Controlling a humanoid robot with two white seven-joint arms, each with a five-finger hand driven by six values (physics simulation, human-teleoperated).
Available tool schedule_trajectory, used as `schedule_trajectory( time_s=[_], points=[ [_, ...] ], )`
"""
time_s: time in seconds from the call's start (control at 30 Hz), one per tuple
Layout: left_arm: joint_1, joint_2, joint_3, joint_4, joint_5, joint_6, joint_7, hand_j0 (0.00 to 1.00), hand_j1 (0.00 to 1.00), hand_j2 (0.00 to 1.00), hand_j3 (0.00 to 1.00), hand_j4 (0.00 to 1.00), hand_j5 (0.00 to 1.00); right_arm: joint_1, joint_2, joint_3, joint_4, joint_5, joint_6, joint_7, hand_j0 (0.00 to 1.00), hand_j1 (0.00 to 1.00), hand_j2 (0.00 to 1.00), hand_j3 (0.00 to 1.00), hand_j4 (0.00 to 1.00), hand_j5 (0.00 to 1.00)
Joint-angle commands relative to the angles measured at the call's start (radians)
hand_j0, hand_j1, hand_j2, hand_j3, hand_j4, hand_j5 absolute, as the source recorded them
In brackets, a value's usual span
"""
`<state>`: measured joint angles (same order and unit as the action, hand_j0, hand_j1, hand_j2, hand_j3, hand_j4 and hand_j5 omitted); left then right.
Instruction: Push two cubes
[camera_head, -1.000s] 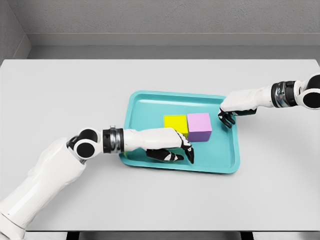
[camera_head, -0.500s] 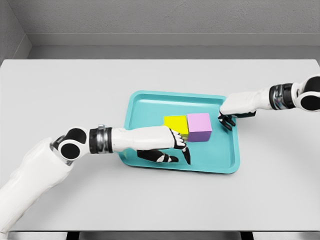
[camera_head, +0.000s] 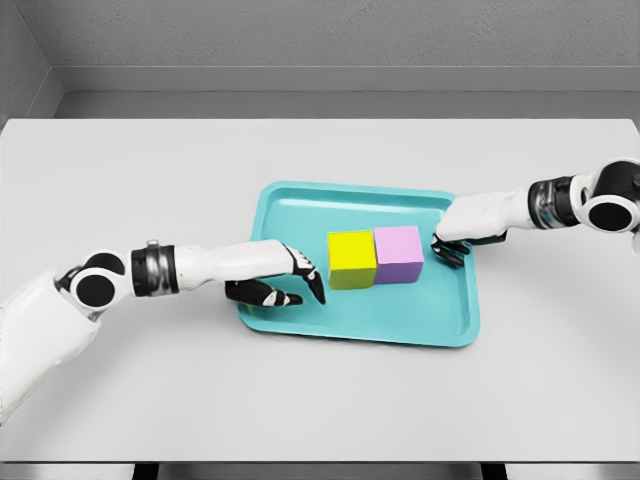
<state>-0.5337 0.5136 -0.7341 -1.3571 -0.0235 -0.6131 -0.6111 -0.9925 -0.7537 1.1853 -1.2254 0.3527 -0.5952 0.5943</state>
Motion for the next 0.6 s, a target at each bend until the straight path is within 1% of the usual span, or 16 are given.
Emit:
schedule_trajectory(
  time_s=[0.0,0.3,0.43,0.5,0.57],
  points=[
    [-0.005,-0.026,-0.002,0.068,0.005,0.002,0.000,0.55,0.55,0.55,0.55,0.55,0.55,0.000,0.001,0.011,-0.002,0.022,-0.016,0.017,0.15,0.15,0.15,0.15,0.15,0.15],
    [-0.011,-0.029,0.004,0.075,0.008,0.002,0.000,0.54,0.54,0.54,0.54,0.54,0.54,-0.002,0.001,0.011,-0.019,0.020,-0.016,0.017,0.15,0.15,0.15,0.15,0.15,0.15],
    [-0.037,-0.052,0.004,0.138,0.004,0.002,0.000,0.53,0.53,0.53,0.53,0.53,0.53,-0.018,-0.004,0.008,-0.017,0.018,-0.016,0.017,0.15,0.15,0.15,0.15,0.15,0.15],
    [-0.048,-0.078,0.002,0.174,0.004,0.002,0.000,0.53,0.53,0.53,0.53,0.53,0.53,-0.025,-0.009,0.004,-0.017,0.018,-0.016,0.017,0.15,0.15,0.15,0.15,0.15,0.15],
    [-0.052,-0.084,0.001,0.184,0.002,0.002,0.000,0.53,0.53,0.53,0.53,0.53,0.53,-0.032,-0.010,0.002,-0.017,0.018,-0.016,0.017,0.15,0.15,0.15,0.15,0.15,0.15]
  ],
)
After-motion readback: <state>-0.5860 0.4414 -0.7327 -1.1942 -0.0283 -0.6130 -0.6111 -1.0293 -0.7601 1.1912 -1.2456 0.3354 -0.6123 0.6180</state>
